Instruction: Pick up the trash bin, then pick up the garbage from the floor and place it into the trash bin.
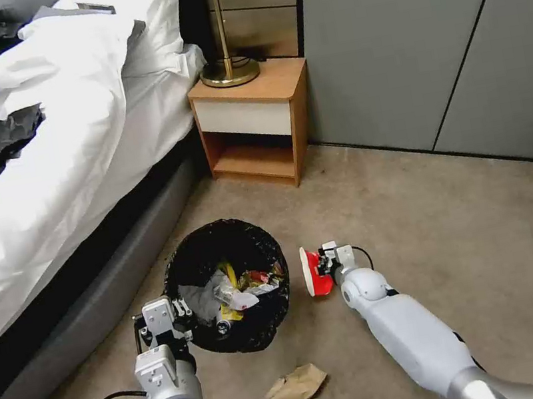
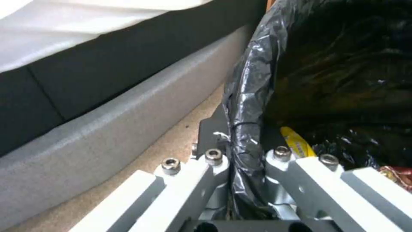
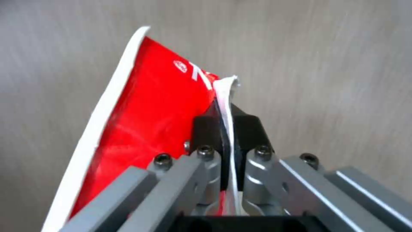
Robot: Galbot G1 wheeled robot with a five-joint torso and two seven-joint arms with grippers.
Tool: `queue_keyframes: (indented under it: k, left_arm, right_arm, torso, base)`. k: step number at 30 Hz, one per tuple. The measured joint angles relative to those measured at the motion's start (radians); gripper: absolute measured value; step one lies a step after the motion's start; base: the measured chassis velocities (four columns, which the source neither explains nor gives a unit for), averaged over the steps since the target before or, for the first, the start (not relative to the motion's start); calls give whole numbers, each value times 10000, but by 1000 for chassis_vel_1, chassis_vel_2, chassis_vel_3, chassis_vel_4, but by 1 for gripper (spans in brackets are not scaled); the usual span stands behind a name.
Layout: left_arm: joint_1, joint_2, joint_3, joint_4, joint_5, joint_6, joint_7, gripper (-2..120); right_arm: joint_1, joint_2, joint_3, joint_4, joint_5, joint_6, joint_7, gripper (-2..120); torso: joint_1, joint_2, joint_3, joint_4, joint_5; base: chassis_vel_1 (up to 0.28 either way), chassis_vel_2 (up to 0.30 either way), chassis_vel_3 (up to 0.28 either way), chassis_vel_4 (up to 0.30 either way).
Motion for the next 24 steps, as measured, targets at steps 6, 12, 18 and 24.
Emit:
queue_keyframes:
  k: [6,12,18,24]
  left_arm:
    - [11,-4,45,82,12,0,-2,3]
    - [101,-45,117,115,92,-19,3,3]
    - [183,-54,94,115,108,-74,2,3]
    - [134,-128,183,115,175,-88,0,3]
  right_arm:
    - [-572,-383,215,3454,446,1446,-345,0]
    - [-1266,-696,22,7323,1214,2655,-1852,0]
    - [-2138,-1230,-690,9491,1230,2698,-2509,0]
    - [-2991,-1851,-1967,9283,222,2955,-2608,0]
  torso:
    - [-1,0,0,3,-2]
    - [-1,0,-1,5,0]
    - [-1,0,-1,2,-2]
    - [-1,0,-1,2,-1]
  base:
    - [0,0,0,0]
    - [0,0,0,0]
    - [0,0,0,0]
    - [0,0,0,0]
